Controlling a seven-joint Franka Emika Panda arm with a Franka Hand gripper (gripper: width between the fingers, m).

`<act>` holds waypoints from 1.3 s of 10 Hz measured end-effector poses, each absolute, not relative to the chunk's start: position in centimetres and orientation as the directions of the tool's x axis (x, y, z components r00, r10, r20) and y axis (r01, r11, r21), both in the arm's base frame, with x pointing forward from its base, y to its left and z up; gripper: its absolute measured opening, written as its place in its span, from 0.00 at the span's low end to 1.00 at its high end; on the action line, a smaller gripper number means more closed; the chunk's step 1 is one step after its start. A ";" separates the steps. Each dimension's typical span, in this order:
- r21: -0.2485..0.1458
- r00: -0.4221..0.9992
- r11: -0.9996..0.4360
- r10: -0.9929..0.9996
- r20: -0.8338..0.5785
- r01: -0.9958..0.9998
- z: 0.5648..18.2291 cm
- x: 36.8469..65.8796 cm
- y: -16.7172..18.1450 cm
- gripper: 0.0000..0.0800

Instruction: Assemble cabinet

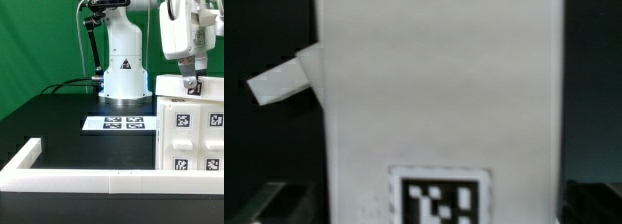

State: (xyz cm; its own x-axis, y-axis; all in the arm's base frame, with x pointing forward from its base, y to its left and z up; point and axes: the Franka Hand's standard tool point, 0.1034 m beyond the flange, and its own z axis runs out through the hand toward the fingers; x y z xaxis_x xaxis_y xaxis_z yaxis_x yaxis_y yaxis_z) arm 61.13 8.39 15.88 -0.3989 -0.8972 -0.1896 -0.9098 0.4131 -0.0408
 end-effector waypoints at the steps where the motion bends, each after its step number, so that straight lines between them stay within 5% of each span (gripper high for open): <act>1: -0.045 -0.376 0.391 -0.907 -0.188 -0.920 15.8 61.1 8.5 0.94; 9: -0.105 -0.270 0.300 -0.935 -0.229 -0.948 18.4 61.8 9.5 1.00; 13: -0.133 0.133 -0.113 -0.979 -0.152 -0.985 18.5 61.9 10.5 1.00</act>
Offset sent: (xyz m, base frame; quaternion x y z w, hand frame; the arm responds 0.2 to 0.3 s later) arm -0.0014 0.0070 0.0222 -0.0016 -0.0432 -0.0282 0.9987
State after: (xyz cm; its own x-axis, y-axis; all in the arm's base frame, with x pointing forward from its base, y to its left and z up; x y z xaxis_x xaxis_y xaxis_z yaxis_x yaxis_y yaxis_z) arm 61.95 10.46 18.52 0.1329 -0.9793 -0.1524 -0.9847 -0.1130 -0.1326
